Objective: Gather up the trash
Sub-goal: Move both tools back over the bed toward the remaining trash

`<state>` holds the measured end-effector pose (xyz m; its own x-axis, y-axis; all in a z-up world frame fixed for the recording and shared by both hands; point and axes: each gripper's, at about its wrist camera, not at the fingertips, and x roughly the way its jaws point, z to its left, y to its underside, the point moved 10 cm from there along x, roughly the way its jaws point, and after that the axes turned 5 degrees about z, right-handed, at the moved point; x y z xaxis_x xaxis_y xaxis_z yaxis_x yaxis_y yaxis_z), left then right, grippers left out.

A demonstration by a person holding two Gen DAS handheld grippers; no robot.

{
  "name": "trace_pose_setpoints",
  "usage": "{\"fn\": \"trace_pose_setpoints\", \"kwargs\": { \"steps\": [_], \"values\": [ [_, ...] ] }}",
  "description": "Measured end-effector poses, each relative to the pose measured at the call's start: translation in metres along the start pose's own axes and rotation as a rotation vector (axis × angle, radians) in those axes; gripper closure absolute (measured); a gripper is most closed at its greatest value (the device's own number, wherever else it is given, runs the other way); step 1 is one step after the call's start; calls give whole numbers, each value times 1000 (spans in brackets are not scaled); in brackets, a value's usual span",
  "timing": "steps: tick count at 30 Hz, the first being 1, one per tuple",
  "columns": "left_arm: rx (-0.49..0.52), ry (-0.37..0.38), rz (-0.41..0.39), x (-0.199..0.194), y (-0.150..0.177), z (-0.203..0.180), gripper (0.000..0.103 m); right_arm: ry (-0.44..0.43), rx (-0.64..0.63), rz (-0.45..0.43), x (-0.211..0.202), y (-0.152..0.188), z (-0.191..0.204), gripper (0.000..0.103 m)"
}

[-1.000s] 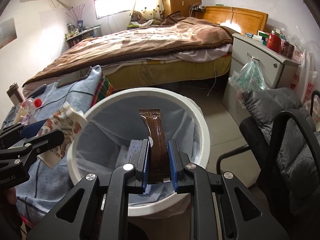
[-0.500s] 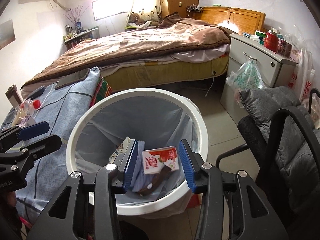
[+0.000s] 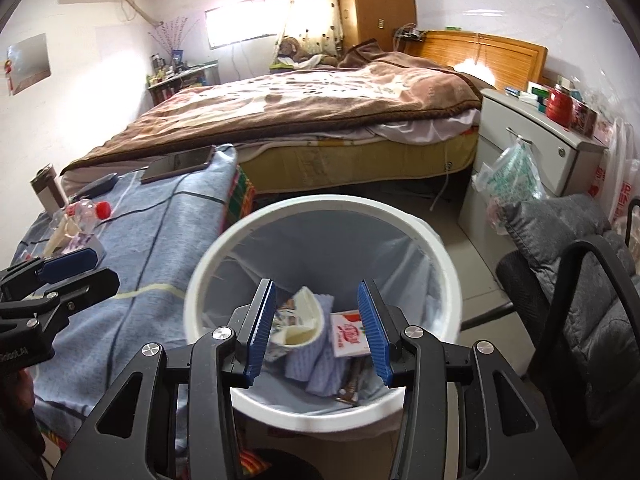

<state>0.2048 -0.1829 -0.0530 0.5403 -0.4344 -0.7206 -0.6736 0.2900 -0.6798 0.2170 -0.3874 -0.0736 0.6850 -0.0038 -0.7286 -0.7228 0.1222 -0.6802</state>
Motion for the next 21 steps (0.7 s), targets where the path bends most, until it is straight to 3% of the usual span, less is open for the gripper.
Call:
{"fn": "trace_pose_setpoints", "kwargs": {
  "steps": [21],
  "values": [
    [-206, -197, -72, -65, 39, 153, 38, -196, -168, -23, 6, -7, 117, 55]
  ]
}}
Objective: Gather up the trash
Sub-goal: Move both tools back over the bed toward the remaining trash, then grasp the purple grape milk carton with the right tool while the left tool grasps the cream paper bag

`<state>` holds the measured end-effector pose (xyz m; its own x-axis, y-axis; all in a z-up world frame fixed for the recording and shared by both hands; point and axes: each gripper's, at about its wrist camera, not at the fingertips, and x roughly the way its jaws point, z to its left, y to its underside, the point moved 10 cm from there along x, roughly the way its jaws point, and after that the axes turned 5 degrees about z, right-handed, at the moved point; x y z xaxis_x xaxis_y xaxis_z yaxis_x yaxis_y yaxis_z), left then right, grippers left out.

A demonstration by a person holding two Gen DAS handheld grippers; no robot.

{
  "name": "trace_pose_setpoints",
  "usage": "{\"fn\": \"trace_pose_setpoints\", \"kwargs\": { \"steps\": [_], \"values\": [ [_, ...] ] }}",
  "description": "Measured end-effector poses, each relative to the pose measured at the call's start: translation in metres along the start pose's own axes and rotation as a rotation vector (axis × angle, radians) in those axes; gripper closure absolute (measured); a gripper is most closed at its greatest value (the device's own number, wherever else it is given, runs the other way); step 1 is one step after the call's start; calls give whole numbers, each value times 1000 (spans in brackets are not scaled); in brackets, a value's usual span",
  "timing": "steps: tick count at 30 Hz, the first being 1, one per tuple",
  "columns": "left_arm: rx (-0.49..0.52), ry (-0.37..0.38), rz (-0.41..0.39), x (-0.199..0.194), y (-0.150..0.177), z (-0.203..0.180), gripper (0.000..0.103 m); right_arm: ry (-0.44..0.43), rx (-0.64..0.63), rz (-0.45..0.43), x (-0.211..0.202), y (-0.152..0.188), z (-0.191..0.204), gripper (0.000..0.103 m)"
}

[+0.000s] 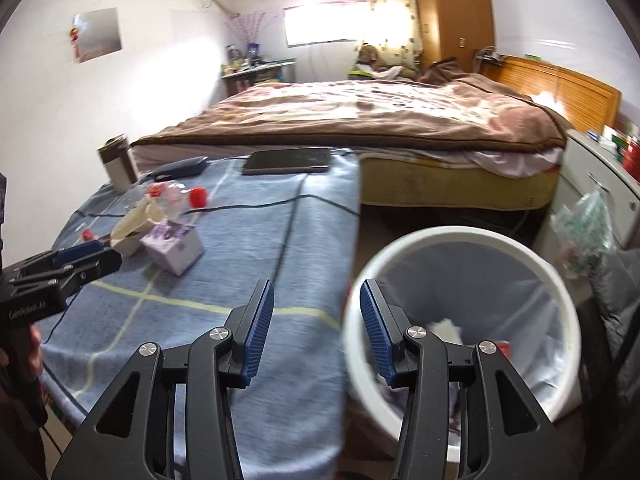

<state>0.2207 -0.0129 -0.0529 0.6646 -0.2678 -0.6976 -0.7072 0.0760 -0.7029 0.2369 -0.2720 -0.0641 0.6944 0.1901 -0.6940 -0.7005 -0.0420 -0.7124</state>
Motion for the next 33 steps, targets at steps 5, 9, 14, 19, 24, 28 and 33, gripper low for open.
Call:
{"fn": "trace_pose_setpoints", "kwargs": {
  "steps": [5, 9, 14, 19, 24, 28, 33],
  "values": [
    [-40, -50, -11, -8, 1, 41, 35, -46, -37, 14, 10, -2, 29, 47],
    [-62, -86, -20, -13, -1, 72, 33, -79, -66, 26, 19, -5, 53, 46],
    [-88, -107, 0, -10, -2, 105, 32, -107, -112, 50, 33, -8, 80, 45],
    [-87, -97, 16, 0, -7, 118, 32, -142, -129, 60, 45, -16, 99, 45],
    [-72, -66, 32, 14, -14, 119, 32, -189, -146, 77, 59, -22, 116, 45],
    [-73, -55, 46, 28, -18, 123, 32, -210, -165, 94, 70, -21, 125, 44],
    [-74, -60, 66, 41, -21, 129, 32, -234, -194, 92, 80, -28, 133, 43]
  ]
}}
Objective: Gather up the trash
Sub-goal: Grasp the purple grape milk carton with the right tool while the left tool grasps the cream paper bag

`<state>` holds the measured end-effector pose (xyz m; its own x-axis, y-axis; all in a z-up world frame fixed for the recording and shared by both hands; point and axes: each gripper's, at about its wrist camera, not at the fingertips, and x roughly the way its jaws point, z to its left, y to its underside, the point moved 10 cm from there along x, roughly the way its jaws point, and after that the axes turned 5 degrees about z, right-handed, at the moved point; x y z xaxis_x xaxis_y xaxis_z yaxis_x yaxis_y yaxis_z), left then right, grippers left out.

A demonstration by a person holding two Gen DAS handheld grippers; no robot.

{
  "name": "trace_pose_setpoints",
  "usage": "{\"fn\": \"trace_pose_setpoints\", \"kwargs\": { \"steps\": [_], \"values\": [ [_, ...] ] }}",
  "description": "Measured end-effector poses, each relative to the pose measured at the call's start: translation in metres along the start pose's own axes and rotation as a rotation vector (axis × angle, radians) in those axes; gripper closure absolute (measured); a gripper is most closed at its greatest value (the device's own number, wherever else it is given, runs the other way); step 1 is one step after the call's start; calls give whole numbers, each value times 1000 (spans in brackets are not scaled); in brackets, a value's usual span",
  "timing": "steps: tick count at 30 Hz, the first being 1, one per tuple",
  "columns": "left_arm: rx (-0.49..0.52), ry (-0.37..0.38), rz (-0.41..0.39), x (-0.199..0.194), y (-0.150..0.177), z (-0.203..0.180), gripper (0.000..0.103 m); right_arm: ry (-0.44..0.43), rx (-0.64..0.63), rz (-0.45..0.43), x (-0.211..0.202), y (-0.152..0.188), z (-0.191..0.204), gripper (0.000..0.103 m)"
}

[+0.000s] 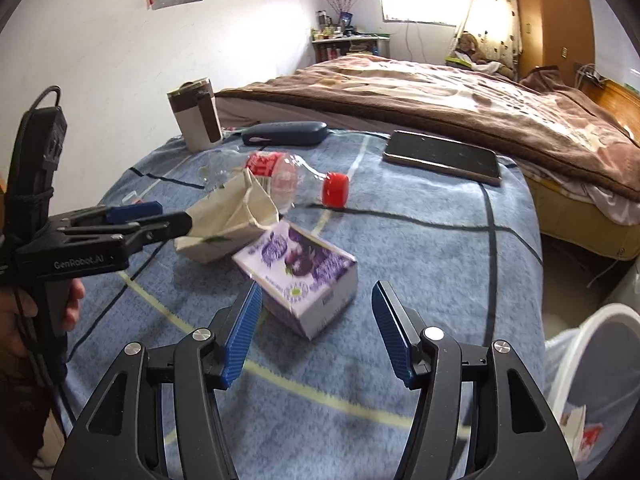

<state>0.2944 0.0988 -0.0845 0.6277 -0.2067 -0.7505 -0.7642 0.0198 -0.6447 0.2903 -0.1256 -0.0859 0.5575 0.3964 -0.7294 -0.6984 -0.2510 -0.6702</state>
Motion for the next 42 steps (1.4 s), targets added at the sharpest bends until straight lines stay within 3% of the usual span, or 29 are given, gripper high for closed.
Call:
{"fn": "trace_pose_setpoints", "kwargs": {
  "steps": [8, 14, 18, 22, 26, 28, 31, 38, 40, 42],
  "values": [
    [-3, 13, 48, 20, 0, 1, 32, -47, -24, -17, 15, -20, 3, 43],
    [-6, 15, 59, 24, 2, 2, 32, -91, -103, 36, 26, -16, 13, 43],
    [-21, 25, 66, 27, 2, 6, 32, -167, -163, 85, 19, -2, 27, 42],
    [-40, 40, 68, 28, 2, 8, 32, -99, -264, 119, 23, 12, 38, 42],
    [-37, 40, 57, 25, 2, 8, 32, -37, -262, 135, 35, 13, 40, 42],
    [-36, 57, 56, 24, 0, 5, 32, -22, -248, 136, 41, 12, 41, 42],
    [-14, 21, 56, 26, -1, 5, 32, -19, -200, 144, 47, 9, 37, 42],
    [-8, 54, 77, 34, -1, -4, 32, -4, -70, 136, 45, 7, 14, 43],
    [-1, 68, 87, 38, 0, -7, 35, 4, -44, 130, 42, 7, 8, 43],
    [5, 70, 99, 41, 2, -10, 44, 14, -29, 121, 40, 7, 4, 44]
  ]
}}
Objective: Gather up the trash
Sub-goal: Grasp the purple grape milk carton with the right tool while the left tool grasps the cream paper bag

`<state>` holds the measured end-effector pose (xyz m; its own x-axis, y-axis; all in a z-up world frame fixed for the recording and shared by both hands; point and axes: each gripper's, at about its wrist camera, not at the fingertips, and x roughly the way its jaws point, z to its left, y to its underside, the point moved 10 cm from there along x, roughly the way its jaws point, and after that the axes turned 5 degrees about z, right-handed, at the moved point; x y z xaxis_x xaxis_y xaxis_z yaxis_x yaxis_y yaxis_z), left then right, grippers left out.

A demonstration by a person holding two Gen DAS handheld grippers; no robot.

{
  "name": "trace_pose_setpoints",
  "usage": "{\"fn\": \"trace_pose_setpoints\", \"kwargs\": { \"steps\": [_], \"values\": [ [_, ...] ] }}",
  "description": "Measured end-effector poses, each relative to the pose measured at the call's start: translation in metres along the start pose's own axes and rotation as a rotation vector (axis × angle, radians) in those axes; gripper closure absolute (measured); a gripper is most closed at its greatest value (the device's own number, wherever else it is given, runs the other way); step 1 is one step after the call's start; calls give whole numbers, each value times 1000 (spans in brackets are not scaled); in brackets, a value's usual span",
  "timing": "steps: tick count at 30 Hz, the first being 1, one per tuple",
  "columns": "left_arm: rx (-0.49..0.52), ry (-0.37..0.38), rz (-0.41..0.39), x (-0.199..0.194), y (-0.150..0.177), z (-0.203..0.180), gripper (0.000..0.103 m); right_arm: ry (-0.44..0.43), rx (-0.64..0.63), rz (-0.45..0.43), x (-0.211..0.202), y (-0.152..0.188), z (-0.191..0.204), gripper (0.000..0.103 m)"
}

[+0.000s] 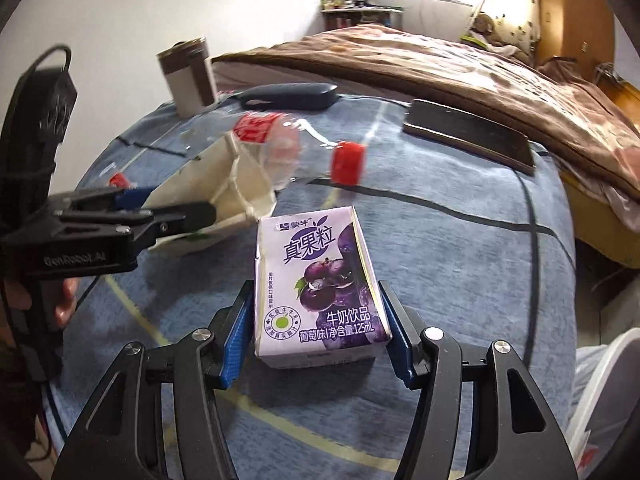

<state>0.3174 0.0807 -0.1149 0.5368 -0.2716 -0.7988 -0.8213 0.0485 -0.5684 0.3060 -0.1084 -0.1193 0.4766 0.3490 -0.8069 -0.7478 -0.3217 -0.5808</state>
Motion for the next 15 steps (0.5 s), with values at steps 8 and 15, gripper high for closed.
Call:
{"fn": "trace_pose_setpoints", "kwargs": {
  "steps": [8, 15],
  "values": [
    [39, -10, 13, 4, 4, -11, 68, 5, 41, -9, 0, -1, -10, 44],
    [47, -36, 5, 1, 6, -15, 75, 3, 67, -20, -5, 1, -15, 44]
  ]
}}
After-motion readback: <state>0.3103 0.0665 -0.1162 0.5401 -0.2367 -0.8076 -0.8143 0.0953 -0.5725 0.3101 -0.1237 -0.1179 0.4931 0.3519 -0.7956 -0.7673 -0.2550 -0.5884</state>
